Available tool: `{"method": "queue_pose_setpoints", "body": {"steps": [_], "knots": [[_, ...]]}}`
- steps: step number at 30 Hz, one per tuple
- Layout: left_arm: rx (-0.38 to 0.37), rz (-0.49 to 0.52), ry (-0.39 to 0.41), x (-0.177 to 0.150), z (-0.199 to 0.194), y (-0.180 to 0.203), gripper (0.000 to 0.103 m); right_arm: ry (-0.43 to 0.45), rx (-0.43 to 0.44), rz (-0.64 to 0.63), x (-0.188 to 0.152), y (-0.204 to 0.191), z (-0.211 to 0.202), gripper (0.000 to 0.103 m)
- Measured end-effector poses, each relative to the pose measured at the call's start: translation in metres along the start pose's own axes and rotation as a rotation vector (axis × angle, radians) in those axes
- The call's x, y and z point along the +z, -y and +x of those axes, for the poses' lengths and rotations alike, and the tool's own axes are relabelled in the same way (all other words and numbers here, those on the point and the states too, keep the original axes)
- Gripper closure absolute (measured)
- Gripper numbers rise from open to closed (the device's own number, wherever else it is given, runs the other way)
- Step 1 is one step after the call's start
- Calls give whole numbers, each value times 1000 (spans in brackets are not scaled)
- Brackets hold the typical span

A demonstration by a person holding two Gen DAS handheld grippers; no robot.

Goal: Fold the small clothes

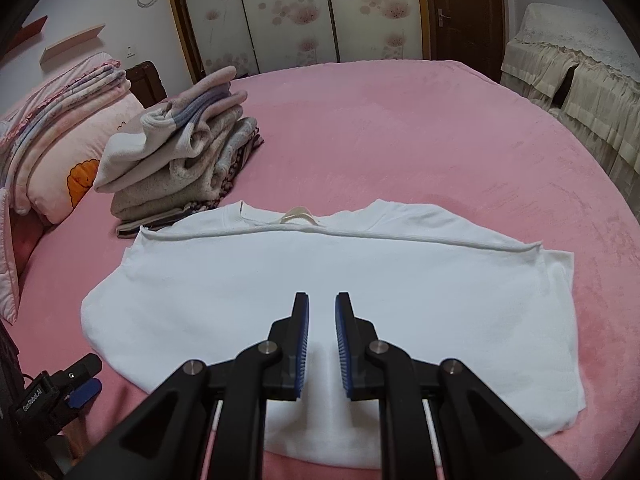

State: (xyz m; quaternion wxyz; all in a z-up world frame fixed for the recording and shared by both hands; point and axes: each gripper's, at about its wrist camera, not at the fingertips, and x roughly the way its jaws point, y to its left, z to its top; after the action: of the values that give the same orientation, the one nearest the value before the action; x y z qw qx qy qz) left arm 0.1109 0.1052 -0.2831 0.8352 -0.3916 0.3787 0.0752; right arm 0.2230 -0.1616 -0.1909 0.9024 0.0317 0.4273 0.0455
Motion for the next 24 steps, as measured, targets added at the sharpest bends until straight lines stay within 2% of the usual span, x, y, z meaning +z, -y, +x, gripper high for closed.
{"method": "queue_pose_setpoints", "body": {"steps": [9,14,22,24], "knots": [[-142,-98,51,19,18,-15,6,-14,15,-1,-5,-7,17,90],[-197,-96,76,28,29,-10,6,-25,22,-3,-8,-11,26,90],[-261,-116,76,47,53,5,7,-23,10,-12,-8,-11,36,90],[-260,-133,72,51,57,7,13,-20,9,-14,-6,-11,38,90]]}}
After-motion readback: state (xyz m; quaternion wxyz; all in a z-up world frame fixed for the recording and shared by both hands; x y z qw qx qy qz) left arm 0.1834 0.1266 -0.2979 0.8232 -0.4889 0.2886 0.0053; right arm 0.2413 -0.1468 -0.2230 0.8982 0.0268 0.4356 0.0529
